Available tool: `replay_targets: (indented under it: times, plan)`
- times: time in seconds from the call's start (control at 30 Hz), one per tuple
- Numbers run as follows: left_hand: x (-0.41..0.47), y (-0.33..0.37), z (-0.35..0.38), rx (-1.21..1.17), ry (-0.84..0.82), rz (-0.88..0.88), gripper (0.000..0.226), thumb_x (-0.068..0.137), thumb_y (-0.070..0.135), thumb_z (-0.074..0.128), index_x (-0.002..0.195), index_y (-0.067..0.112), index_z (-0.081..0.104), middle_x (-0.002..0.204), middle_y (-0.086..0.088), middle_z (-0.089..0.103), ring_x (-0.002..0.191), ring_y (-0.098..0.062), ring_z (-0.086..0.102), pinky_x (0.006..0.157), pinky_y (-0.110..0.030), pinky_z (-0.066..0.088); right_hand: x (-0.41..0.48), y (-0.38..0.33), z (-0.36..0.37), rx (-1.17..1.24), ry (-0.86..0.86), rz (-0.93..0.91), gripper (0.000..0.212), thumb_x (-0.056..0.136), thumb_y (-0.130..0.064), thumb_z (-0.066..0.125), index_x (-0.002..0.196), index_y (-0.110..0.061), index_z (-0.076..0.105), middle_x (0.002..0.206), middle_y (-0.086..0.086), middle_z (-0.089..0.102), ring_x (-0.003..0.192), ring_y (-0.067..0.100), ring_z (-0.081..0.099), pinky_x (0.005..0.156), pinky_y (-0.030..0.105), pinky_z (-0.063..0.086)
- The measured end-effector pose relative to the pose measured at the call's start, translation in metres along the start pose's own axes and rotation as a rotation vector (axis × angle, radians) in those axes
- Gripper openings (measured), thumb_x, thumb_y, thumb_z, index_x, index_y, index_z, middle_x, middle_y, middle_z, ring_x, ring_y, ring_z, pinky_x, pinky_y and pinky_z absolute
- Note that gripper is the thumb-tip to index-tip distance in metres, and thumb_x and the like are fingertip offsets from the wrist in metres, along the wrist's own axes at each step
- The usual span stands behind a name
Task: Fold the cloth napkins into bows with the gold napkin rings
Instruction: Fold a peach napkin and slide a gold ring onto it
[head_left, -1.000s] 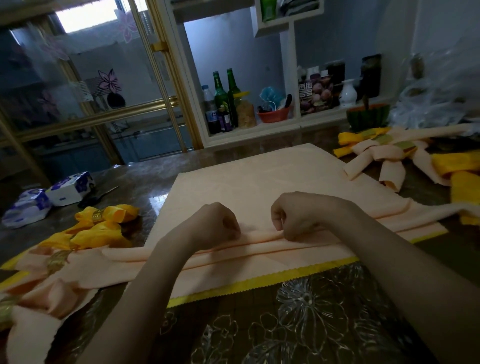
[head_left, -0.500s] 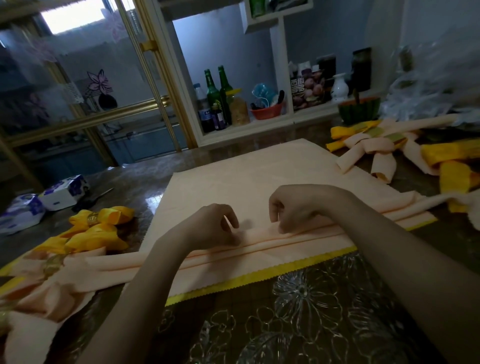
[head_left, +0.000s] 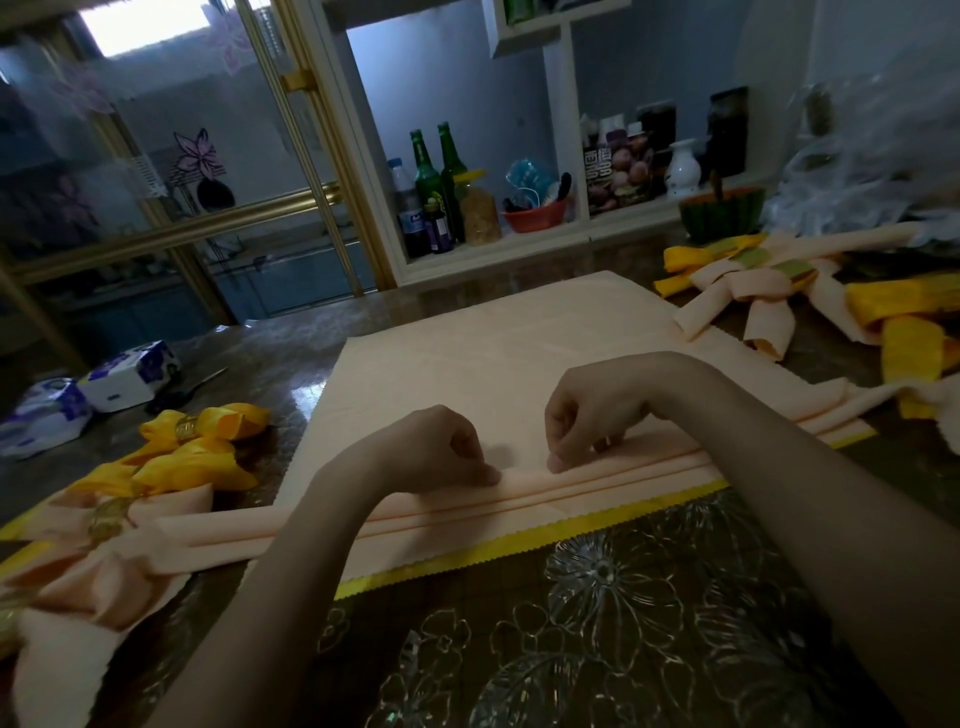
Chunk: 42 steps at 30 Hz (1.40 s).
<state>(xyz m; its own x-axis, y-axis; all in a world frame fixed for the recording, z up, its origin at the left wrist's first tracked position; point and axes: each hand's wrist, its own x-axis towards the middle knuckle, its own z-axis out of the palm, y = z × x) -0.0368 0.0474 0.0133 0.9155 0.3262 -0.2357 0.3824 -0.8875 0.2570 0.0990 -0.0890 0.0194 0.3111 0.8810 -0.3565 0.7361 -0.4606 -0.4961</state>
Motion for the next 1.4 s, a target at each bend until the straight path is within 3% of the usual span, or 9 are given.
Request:
replay_targets:
  times: [0.2,0.37,0.47,0.63,0.77,0.93,1.23,1.33,1.4]
  plan:
    - [-0.002,0.016,0.008,0.057,-0.047,0.067,0.013,0.086,0.030,0.064,0.084,0.018,0.058,0.073,0.010,0.049,0.063,-0.003,0.043,0.059,-0.017,0.037,0.007,-0.010,0.007,-0.119,-0.067,0.087,0.018,0.079,-0.025,0.076,0.078,-0.013,0.062,0.075,0.005,0.057,0.065,0.018,0.049,0.059,0.026,0.042]
    - [0.003,0.018,0.012,0.010,-0.091,-0.024,0.028,0.086,0.047,0.058,0.074,0.023,0.052,0.072,0.006,0.051,0.060,-0.006,0.048,0.054,-0.019,0.037,0.008,-0.016,0.011,-0.162,-0.044,0.155,0.041,0.078,-0.026,0.076,0.104,0.003,0.064,0.080,0.008,0.063,0.069,0.020,0.061,0.079,0.033,0.056]
    - [0.005,0.019,0.015,0.010,-0.096,-0.044,0.029,0.086,0.046,0.058,0.076,0.021,0.051,0.073,0.004,0.052,0.061,-0.009,0.049,0.055,-0.021,0.039,0.005,-0.018,0.011,-0.168,-0.019,0.182,0.050,0.077,-0.031,0.076,0.113,0.000,0.060,0.079,0.004,0.064,0.061,0.015,0.059,0.074,0.029,0.054]
    - [0.003,0.022,0.018,-0.011,-0.018,-0.003,0.021,0.085,0.036,0.064,0.078,0.019,0.053,0.073,0.004,0.053,0.059,-0.010,0.050,0.053,-0.020,0.041,-0.018,-0.001,0.021,-0.271,0.113,0.205,0.067,0.079,-0.058,0.061,0.118,-0.004,0.054,0.113,0.011,0.060,0.097,0.024,0.058,0.064,0.026,0.037]
    - [-0.001,0.031,0.020,-0.211,-0.042,0.085,0.011,0.086,0.010,0.060,0.090,0.019,0.055,0.069,0.000,0.054,0.052,-0.012,0.048,0.050,-0.021,0.041,-0.035,0.027,0.050,-0.302,0.390,0.154,0.049,0.083,-0.070,0.041,0.102,-0.024,0.037,0.104,-0.002,0.046,0.079,0.011,0.044,0.063,0.028,0.034]
    - [-0.003,0.032,0.021,-0.290,-0.071,0.096,0.015,0.086,0.005,0.057,0.078,0.018,0.060,0.058,-0.002,0.054,0.036,-0.005,0.049,0.045,-0.017,0.044,-0.050,0.054,0.054,-0.378,0.534,0.223,0.056,0.095,-0.058,0.021,0.133,-0.018,0.032,0.130,0.009,0.032,0.102,0.025,0.050,0.073,0.032,0.034]
    - [-0.003,0.031,0.017,-0.397,-0.104,0.045,0.011,0.088,0.010,0.059,0.081,0.009,0.068,0.057,0.000,0.059,0.039,-0.008,0.052,0.045,-0.017,0.042,-0.093,0.094,0.039,-0.646,0.575,0.392,0.046,0.098,-0.051,0.025,0.120,-0.016,0.047,0.119,0.010,0.048,0.104,0.024,0.048,0.078,0.032,0.034]
    - [-0.003,0.029,0.017,-0.411,-0.112,0.036,0.023,0.087,0.023,0.063,0.088,0.001,0.068,0.052,-0.003,0.056,0.041,-0.011,0.050,0.043,-0.017,0.039,-0.092,0.092,0.036,-0.750,0.726,0.165,0.028,0.098,-0.035,0.044,0.115,-0.019,0.060,0.105,0.004,0.060,0.094,0.021,0.054,0.070,0.033,0.035]
    - [-0.004,0.029,0.018,-0.407,-0.124,0.051,0.027,0.088,0.026,0.062,0.096,0.001,0.066,0.055,-0.002,0.057,0.041,-0.009,0.051,0.044,-0.018,0.039,-0.093,0.078,0.036,-0.524,0.661,0.099,0.030,0.099,-0.034,0.041,0.119,-0.021,0.060,0.110,0.003,0.061,0.096,0.019,0.054,0.078,0.034,0.043]
